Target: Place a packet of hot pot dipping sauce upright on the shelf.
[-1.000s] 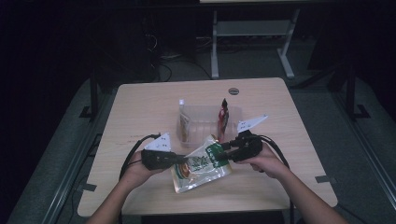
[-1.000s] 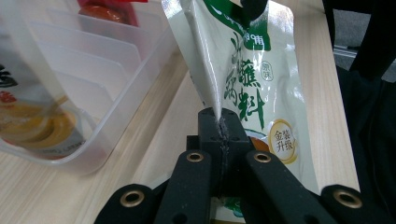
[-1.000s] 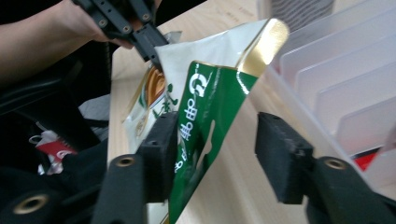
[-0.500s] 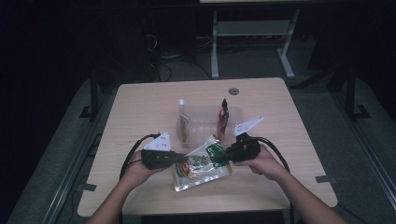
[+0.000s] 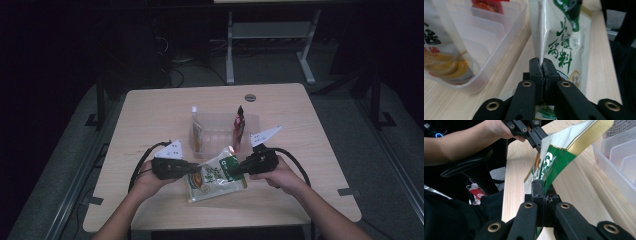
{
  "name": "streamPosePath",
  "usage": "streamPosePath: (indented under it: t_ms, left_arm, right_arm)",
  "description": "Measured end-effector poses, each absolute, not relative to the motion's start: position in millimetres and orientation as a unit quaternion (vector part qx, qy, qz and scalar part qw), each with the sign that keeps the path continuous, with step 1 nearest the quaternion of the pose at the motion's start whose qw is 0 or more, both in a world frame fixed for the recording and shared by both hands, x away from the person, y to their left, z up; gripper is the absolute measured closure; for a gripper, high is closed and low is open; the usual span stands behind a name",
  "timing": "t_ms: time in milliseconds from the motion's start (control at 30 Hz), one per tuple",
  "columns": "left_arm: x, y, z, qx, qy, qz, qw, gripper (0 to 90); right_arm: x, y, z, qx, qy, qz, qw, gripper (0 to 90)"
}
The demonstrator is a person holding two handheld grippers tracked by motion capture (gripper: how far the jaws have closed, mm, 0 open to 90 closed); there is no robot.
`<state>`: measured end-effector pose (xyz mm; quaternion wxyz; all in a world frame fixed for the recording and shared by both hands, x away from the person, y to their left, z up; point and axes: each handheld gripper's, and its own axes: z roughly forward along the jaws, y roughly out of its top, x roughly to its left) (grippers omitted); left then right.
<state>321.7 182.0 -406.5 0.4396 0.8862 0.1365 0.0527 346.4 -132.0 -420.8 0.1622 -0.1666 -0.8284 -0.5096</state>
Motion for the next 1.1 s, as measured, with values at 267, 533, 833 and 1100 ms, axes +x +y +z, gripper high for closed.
streamPosePath:
  t_ms: [267, 533, 833, 1100]
  left_arm:
    - [323, 187, -407, 0.88, 0.173, 0.073, 0.436, 65.6]
    - [317, 183, -402, 0.887, 0.157, 0.057, 0.431, 89.7]
    - [313, 161, -404, 0.894, 0.137, 0.057, 0.424, 89.7]
    - [307, 141, -408, 0.9, 0.113, 0.041, 0.418, 88.3]
  right_arm:
    - [345, -132, -420, -0.161, -0.833, -0.506, 0.155, 90.0]
    - [343, -131, -416, -0.154, -0.83, -0.513, 0.157, 90.0]
    - [334, -124, -407, -0.125, -0.817, -0.536, 0.173, 90.0]
    - [331, -123, -401, -0.115, -0.809, -0.551, 0.17, 90.0]
